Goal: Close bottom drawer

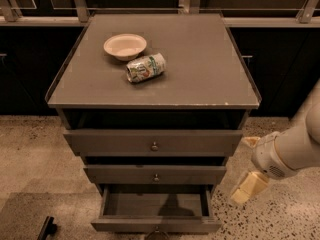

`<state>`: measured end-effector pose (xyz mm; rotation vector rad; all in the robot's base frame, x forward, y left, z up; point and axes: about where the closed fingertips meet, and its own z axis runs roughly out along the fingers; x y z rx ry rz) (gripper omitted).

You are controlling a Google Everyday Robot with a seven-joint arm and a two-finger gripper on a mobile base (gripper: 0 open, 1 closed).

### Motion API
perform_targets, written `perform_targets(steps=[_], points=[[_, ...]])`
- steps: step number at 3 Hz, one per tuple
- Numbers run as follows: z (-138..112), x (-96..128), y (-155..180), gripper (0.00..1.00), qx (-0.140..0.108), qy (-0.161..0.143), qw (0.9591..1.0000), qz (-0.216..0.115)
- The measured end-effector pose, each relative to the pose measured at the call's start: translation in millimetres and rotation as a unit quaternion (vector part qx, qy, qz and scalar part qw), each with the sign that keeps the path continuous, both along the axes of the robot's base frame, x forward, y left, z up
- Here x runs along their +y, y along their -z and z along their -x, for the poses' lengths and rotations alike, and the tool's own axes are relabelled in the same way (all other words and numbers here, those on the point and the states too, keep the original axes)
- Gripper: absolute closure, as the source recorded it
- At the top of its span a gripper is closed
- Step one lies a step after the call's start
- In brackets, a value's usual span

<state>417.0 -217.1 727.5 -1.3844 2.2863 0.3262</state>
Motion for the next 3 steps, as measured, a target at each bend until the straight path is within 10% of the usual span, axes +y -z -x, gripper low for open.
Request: perform_targets(steps=[1, 3], points=[[-1.8, 2.6, 36.4, 0.00, 0.034, -0.001, 0.9994, 0.001], [-2.0, 3.2, 37.4, 0.43, 0.035, -0.001, 0.9994, 0.001]])
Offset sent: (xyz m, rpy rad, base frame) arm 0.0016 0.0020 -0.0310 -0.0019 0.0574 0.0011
